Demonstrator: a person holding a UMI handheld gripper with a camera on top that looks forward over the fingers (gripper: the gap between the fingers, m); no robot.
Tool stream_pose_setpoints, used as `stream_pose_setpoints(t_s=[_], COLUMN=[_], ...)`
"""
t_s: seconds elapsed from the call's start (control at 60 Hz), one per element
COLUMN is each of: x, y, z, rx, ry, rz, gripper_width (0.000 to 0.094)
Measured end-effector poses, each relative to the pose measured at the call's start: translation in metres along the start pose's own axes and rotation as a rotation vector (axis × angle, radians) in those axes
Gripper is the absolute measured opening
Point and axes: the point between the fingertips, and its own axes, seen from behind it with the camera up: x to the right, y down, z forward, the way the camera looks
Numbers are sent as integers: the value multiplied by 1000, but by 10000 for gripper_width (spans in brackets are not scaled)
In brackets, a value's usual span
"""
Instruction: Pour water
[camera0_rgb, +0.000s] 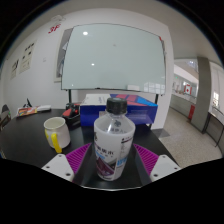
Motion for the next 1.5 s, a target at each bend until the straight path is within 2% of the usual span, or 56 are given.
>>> stream_pose_setpoints(t_s=[0.033, 0.1, 0.3, 0.4, 0.567, 0.783, 0.95, 1.033, 1.117, 1.3, 1.5], x=[0, 0, -6, 0, 46, 102, 62, 22, -23, -77, -120], y=[-3, -8, -11, -12, -47, -169, -252, -266, -259, -208, -168], z=[5, 14, 15, 7, -8, -15, -2, 15, 33, 77, 88], rx=[14, 36, 46, 26, 17, 105, 210, 259, 307, 288, 351], ry=[0, 11, -12, 18, 165, 430, 526, 517, 468, 375, 267], rz=[-1, -12, -2, -36, -201, -609, -1103, -1384, -1609, -1977, -2184], gripper_width=[768, 575, 406, 390, 390, 390, 387, 390, 389, 389, 389])
